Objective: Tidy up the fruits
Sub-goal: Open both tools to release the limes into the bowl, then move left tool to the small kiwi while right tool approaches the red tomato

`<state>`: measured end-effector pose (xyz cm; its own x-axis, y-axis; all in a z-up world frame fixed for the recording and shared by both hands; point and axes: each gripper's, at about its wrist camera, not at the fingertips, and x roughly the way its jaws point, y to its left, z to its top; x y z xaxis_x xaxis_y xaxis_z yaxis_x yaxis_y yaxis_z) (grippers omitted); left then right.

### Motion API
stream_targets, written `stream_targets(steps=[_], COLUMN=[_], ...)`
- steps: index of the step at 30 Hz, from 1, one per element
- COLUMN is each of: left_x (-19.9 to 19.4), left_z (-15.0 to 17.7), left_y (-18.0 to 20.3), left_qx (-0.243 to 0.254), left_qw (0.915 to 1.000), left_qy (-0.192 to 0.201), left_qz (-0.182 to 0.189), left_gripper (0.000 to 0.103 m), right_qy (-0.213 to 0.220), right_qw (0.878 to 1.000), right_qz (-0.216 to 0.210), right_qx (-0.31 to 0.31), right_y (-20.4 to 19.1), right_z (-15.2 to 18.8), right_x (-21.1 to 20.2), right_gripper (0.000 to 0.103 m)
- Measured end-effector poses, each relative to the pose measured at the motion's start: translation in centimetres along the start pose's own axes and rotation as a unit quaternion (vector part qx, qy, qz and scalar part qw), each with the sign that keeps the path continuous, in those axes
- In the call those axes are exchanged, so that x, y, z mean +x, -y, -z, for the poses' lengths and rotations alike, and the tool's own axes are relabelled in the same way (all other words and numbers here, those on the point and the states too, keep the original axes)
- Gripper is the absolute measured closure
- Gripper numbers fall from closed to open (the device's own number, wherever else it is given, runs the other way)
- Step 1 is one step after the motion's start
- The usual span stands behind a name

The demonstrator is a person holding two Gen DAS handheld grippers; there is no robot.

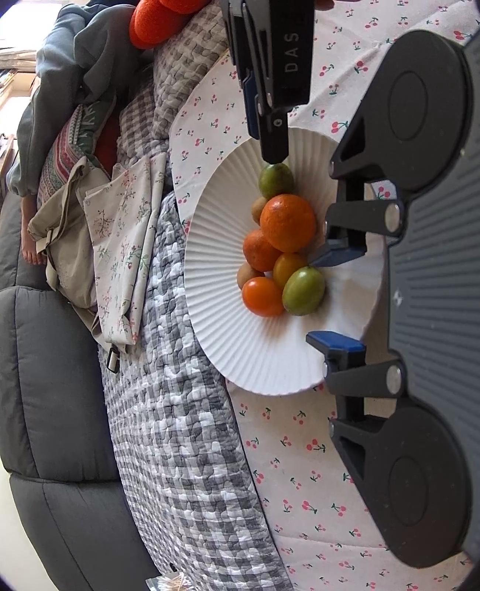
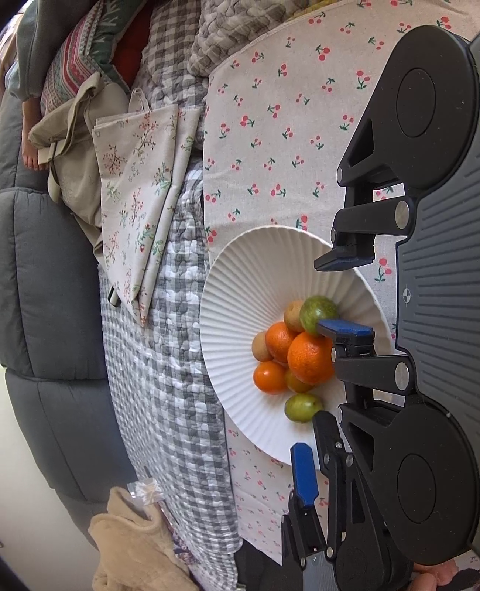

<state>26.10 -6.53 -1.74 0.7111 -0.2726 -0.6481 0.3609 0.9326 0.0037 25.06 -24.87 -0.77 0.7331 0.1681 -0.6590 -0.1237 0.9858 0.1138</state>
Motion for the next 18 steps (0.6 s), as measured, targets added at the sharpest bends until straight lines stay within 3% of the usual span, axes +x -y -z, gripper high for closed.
stream_targets(steps=[11, 18], left_x=[-3.1, -5.4], left_z=[-0.1, 1.2], left_y=[-0.9, -1.8], left_qx=[-0.028, -0.035], left_qw=[0.9996, 0.9992], left_qy=[0.005, -0.001], left_qz=[-0.004, -0.019], left_gripper=[0.052, 0.038], right_qy=[0.019, 0.031], right_qw=[1.0, 0.999], right_qz=[-0.014, -0.024], right_qx=[-0.006, -0.013], right_y=[-1.0, -2.0], right_z=[-0.1, 0.5], right_x=[-2.9, -5.1], right_gripper=[0.069, 0.058])
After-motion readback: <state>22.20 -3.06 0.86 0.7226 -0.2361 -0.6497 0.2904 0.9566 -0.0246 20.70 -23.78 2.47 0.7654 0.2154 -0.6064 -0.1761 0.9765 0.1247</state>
